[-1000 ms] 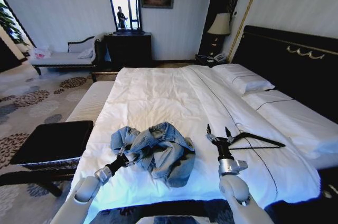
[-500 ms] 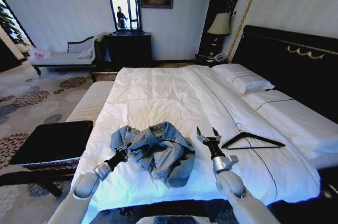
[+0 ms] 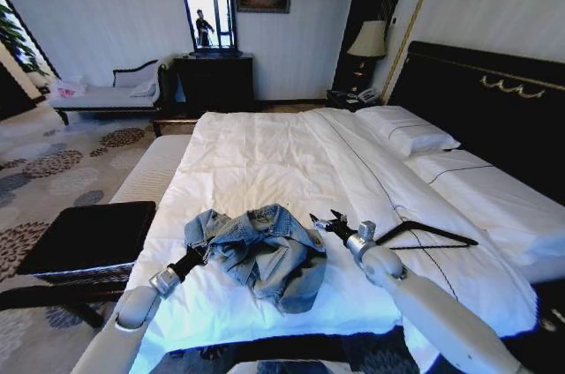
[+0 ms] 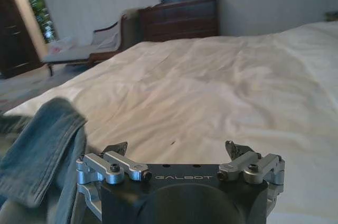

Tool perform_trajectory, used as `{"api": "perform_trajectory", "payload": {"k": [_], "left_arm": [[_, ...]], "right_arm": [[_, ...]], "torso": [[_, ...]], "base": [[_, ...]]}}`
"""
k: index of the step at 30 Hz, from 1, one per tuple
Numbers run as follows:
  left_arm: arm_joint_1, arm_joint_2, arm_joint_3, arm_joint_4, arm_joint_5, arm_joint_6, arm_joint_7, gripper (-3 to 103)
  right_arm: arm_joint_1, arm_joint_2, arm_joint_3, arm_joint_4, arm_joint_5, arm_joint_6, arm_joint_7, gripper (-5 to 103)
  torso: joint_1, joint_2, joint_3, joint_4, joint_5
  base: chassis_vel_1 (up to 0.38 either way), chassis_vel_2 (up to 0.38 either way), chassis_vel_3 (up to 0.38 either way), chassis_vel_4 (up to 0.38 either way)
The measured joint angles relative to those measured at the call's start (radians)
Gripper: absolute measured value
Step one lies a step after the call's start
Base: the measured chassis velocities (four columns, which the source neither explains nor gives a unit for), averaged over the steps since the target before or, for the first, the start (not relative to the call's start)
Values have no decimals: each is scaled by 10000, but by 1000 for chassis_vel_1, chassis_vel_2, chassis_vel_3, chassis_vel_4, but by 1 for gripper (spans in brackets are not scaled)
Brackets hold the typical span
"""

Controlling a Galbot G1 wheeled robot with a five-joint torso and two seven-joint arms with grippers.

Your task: Pick up the clothes from the bed and hang them on the clothes hanger.

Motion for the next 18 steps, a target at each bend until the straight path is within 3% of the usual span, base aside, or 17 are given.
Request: {"api": "perform_trajectory", "payload": {"k": [2,6,18], "left_arm": [[-29,9,7,32,-11,0,-2,3],[-228,37,59,239,-19,-3,-8,3],[-469,90,174,490,19,-15,-16,3]], "right_arm": [[-21,-35,0,-37,0,10,-168,100],[-200,-168,1,-345,5,663,-1369,100],[-201,-46,-352,-1393,331,1640,-4080,100]], "torso": [[-1,0,0,0,-1],[0,0,0,0,-1],[-1,0,0,2,-1]], "base": [[0,0,0,0],[0,0,0,0],[0,0,0,0]]}}
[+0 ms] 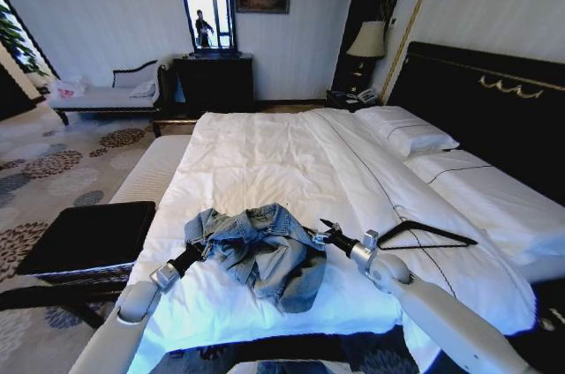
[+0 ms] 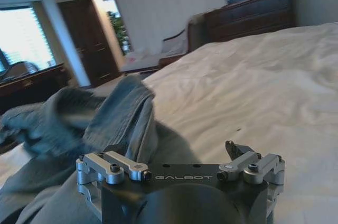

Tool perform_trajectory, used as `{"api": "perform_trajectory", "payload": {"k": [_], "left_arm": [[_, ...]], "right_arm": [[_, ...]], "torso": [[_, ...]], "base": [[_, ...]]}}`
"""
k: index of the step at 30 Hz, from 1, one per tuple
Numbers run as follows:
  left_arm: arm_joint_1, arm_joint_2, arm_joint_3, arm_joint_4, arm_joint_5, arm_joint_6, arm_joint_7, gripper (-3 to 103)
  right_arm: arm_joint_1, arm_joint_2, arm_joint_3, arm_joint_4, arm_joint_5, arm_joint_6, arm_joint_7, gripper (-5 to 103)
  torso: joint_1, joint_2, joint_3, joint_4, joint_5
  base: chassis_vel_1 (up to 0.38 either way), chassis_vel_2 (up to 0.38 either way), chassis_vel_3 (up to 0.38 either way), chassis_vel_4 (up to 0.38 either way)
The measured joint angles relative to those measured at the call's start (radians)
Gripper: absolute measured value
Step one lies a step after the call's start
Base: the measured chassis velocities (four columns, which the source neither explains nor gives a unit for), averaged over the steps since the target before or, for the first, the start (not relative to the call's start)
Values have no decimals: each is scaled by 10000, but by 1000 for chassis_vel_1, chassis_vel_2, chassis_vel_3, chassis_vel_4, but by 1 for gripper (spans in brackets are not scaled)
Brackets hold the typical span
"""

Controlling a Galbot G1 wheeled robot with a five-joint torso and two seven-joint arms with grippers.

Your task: Pick up the clothes from the bed and hang them on the clothes hanger.

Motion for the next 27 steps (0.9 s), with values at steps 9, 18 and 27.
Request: {"api": "perform_trajectory", "payload": {"k": [9,18,27], "left_arm": [[-12,54,-6,33,-16,-19,-9,3],[52,48,-60,-82,-34,-23,-75,3],[61,-8,-120,-216,-146,-25,-203,3]], "right_arm": [[128,109,-210,-195,-634,34,-171,95],[134,125,-196,-177,-780,54,-165,63],[143,209,-222,-130,-1080,363,-58,37]], "torso": [[0,0,0,0,-1],[0,1,0,-1,-2],[0,0,0,-1,-1]], "base": [[0,0,0,0],[0,0,0,0],[0,0,0,0]]}}
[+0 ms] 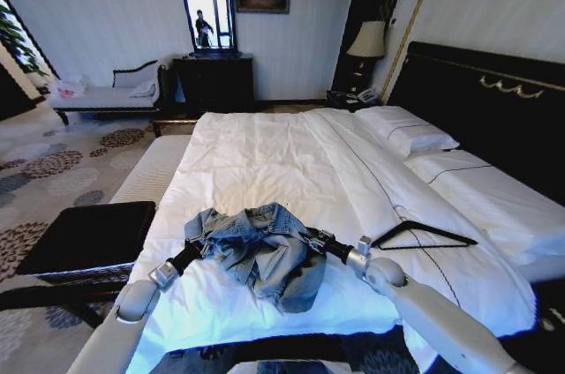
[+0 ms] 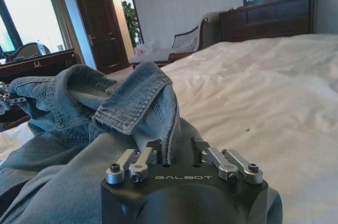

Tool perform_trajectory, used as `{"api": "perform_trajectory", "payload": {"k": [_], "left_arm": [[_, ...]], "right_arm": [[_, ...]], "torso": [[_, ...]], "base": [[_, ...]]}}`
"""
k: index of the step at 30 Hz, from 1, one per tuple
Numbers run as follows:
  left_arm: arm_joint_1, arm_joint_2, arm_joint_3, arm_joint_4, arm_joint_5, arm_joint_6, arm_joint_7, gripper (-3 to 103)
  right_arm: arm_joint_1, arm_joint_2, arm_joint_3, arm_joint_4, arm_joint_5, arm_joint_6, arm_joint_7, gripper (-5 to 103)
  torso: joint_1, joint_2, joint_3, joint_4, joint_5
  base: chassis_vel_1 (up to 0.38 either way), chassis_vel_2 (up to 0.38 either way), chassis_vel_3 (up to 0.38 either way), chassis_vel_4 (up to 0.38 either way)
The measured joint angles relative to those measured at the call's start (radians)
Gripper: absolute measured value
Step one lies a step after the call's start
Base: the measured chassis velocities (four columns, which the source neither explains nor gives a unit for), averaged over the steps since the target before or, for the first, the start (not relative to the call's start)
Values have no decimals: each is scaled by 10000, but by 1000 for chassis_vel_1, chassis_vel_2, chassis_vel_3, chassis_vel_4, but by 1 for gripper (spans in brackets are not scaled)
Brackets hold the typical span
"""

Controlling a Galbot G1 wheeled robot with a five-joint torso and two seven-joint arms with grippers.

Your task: Pick up the clothes from the bed and hang them on the clothes hanger.

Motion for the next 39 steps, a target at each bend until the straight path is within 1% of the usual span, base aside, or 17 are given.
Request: {"api": "perform_trajectory", "payload": {"k": [3,4,5,8,10,13,14,15,17,19,22,24,28,29,34,35,39], "left_arm": [[61,-49,-95,-164,-333,55,-102,3],[61,-49,-95,-164,-333,55,-102,3],[89,-75,-127,-240,-485,102,-144,3],[139,-290,-306,-651,-1547,409,-472,3],[129,-353,-339,-793,-1927,531,-587,3],[-86,-489,-420,-1425,-3610,1140,-1157,3],[-86,-489,-420,-1425,-3610,1140,-1157,3],[-200,-448,-471,-1679,-4218,1388,-1434,3],[-261,-393,-496,-1794,-4514,1514,-1585,3],[-491,-183,-569,-2087,-5296,1859,-1981,3],[-1146,332,-699,-2392,-6362,2308,-2625,3],[-1434,544,-740,-2441,-6656,2435,-2837,3],[-2731,1771,-882,-2462,-7738,2861,-3494,3],[-2731,1771,-882,-2462,-7738,2861,-3494,3],[-4652,3610,-771,-2039,-9060,3289,-3907,3],[-4652,3610,-771,-2039,-9060,3289,-3907,3],[-6008,4444,-381,-1681,-9832,3522,-4078,3]], "right_arm": [[14,53,48,177,-95,326,221,20],[14,53,48,177,-95,326,221,20],[16,74,94,241,-130,420,275,15],[-2,171,332,600,-236,732,625,2],[-20,199,428,759,-223,786,786,2],[-52,209,717,1417,3,833,1082,2],[-52,209,717,1417,3,833,1082,2],[-28,156,771,1650,-1,837,1080,2],[-2,126,798,1773,0,843,1081,2],[161,91,831,2032,141,860,1123,2],[939,90,805,2295,737,867,1439,2],[1355,93,729,2333,979,867,1600,2],[3393,178,240,2362,1859,854,2224,2],[3393,178,240,2362,1859,854,2224,2],[5597,519,-373,2182,2608,701,2848,2],[5597,519,-373,2182,2608,701,2848,2],[7358,789,-891,1680,2941,652,3063,2]], "torso": [[0,0,0,0,0],[0,0,0,0,0],[0,0,0,1,0],[0,0,0,1,0],[0,0,0,2,1],[0,0,0,0,0],[0,0,0,0,0],[0,0,0,-1,0],[0,0,1,0,-1],[0,0,1,-1,0],[0,0,1,1,-2],[0,0,1,-1,2],[3,-1,2,4,-3],[3,-1,2,4,-3],[3,-1,2,0,3],[3,-1,2,0,3],[0,-1,1,2,-2]], "base": [[0,0,0,0],[0,0,0,0],[0,0,0,0],[0,0,0,0],[0,0,0,0],[0,0,0,0],[0,0,0,0],[0,0,0,0],[0,0,0,0],[0,0,0,0],[0,0,0,0],[0,0,0,0],[0,0,0,0],[0,0,0,0],[0,0,0,0],[0,0,0,0],[0,0,0,0]]}}
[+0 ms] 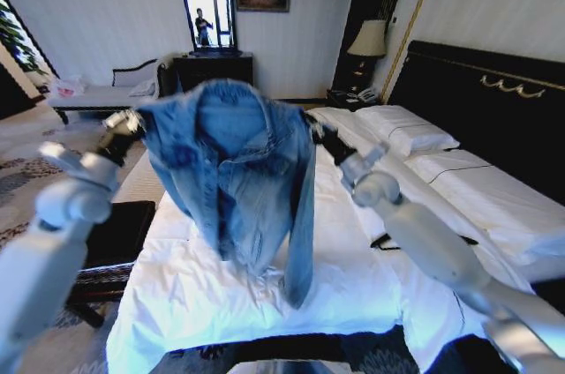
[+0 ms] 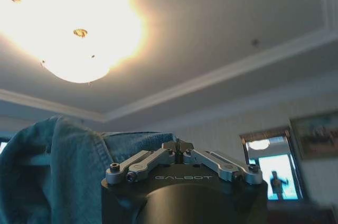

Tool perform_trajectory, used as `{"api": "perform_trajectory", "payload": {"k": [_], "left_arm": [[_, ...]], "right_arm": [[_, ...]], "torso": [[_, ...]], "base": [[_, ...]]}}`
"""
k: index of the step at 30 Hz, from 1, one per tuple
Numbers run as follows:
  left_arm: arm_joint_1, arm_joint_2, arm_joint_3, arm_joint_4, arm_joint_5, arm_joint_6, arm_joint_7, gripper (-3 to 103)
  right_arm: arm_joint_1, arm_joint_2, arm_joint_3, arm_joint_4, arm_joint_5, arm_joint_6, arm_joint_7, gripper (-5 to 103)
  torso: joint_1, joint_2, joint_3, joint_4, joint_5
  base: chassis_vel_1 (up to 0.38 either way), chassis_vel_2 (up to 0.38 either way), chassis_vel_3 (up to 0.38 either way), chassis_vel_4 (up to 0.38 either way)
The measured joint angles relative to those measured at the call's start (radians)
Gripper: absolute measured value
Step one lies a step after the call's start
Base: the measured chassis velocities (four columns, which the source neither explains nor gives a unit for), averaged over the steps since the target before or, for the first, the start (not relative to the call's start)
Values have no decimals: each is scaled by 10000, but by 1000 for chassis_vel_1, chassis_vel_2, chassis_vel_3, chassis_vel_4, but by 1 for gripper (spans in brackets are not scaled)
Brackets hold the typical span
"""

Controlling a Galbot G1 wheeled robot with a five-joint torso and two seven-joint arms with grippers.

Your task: Pick up the clothes from the bed and hang them on the clothes hanger.

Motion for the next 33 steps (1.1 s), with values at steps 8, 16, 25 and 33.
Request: {"api": "perform_trajectory", "payload": {"k": [8,16,25,33], "left_arm": [[-1043,862,166,141,-664,162,-228,3],[333,1027,-1016,-1220,-975,236,-622,3],[3380,-125,-3160,-4888,-2010,960,-1225,3],[5507,-539,-5657,-6461,-3601,2248,-2810,3]], "right_arm": [[1883,527,-598,-737,456,-10,120,2],[1306,81,34,728,657,-133,372,2],[-3222,-2678,4100,5360,973,-526,1095,2],[-3768,-4197,5656,7558,2521,-2167,3471,2]], "torso": [[2,0,1,2,1],[0,1,0,-2,3],[-4,2,-5,-22,16],[-8,8,-7,-2,-7]], "base": [[0,0,0,0],[0,0,0,0],[-16,-11,-12,-5],[8,-1,2,3]]}}
